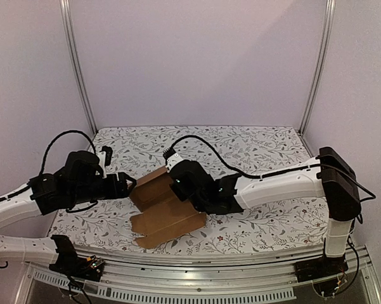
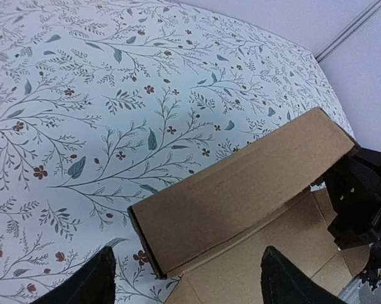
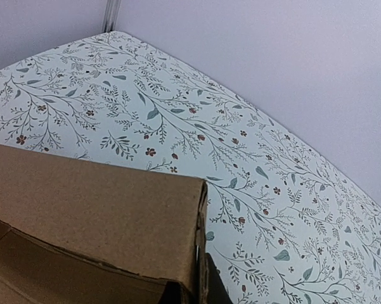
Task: Fold the paper box
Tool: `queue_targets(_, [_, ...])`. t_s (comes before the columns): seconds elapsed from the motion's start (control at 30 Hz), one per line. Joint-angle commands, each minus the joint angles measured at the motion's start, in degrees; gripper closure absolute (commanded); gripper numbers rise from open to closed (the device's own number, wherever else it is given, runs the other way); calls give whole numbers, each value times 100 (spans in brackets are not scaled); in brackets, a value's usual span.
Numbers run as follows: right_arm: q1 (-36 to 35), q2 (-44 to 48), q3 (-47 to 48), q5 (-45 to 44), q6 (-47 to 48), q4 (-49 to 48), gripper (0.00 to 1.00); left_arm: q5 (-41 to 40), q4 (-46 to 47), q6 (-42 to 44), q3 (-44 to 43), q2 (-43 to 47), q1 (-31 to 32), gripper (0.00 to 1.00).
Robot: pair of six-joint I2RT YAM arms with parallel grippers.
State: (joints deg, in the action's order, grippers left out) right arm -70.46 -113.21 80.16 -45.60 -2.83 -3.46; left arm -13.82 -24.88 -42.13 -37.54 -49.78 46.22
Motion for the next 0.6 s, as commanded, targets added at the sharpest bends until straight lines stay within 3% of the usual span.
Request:
queue_targets(0.0, [313, 323, -405, 901, -174, -28, 100, 40, -530, 330, -61, 273, -3, 23])
queue_targets(0.13, [559, 464, -792, 1607, -14, -311, 100, -70, -681, 554, -209, 356, -11, 23])
queue_targets(0.3, [859, 631, -1488, 3011, 508, -1419, 100, 126, -356, 821, -339, 276, -23, 23])
queue_targets(0.57, [1183, 311, -1553, 4776, 603, -2061, 100, 793, 502, 1089, -521, -344, -25, 24])
